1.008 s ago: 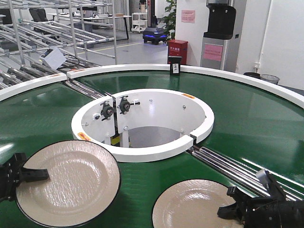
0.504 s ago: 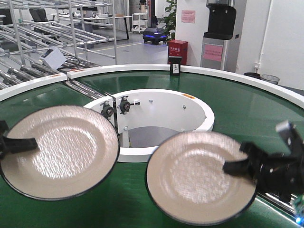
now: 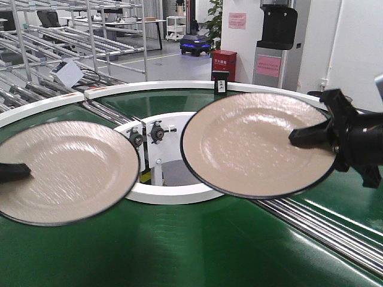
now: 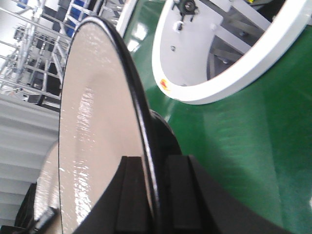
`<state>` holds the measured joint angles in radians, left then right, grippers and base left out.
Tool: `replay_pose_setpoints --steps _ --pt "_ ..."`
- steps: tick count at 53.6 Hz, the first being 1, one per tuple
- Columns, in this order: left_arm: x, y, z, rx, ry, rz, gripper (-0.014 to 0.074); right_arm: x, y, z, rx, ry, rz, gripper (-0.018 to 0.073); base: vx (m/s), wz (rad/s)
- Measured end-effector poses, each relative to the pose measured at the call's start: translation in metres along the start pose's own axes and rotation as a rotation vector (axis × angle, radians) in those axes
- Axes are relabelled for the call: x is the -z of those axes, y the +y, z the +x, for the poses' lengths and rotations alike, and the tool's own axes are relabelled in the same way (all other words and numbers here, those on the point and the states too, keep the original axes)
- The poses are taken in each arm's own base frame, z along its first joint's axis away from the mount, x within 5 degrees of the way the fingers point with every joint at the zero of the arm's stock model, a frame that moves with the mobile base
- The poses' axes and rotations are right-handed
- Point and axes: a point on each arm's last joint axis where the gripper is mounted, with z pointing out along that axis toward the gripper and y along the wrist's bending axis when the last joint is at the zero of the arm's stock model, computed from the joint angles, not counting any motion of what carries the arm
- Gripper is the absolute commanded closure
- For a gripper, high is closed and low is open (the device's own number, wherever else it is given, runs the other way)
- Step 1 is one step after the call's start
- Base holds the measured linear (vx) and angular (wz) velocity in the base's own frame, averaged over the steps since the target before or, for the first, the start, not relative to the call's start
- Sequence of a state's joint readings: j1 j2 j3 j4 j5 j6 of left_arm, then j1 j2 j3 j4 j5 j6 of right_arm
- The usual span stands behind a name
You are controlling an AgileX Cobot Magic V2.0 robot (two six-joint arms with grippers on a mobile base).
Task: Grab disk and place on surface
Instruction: 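Raise both held plates up off the conveyor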
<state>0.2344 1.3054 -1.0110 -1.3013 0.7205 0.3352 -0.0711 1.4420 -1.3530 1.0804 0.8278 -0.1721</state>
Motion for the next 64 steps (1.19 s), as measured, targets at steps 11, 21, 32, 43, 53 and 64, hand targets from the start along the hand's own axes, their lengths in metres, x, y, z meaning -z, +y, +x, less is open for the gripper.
replay_pose_setpoints --steps 11,21,32,43,53,64 --pt "-0.014 -0.012 0.021 -0.046 0.074 0.010 0.0598 0.001 0.003 -0.001 0.000 0.002 -0.006 0.0567 0.00 0.00" --pt "-0.025 -0.023 0.035 -0.074 0.064 0.019 0.0598 0.001 0.004 -0.001 -0.015 0.003 -0.024 0.0567 0.00 0.00" --pt "-0.040 -0.019 0.042 -0.062 0.091 0.004 0.0598 0.001 0.005 -0.001 -0.021 0.003 -0.030 0.0567 0.00 0.00" --pt "-0.042 -0.018 0.042 -0.061 0.088 -0.002 0.0598 0.001 0.005 -0.001 -0.022 0.003 -0.031 0.0567 0.00 0.00" --pt "-0.042 -0.018 0.042 -0.060 0.088 -0.002 0.0598 0.001 0.005 -0.001 -0.022 0.003 -0.032 0.0567 0.00 0.00" --pt "-0.042 -0.018 0.042 -0.060 0.088 -0.002 0.0598 0.001 0.005 -0.001 -0.022 0.003 -0.032 0.0567 0.00 0.00"
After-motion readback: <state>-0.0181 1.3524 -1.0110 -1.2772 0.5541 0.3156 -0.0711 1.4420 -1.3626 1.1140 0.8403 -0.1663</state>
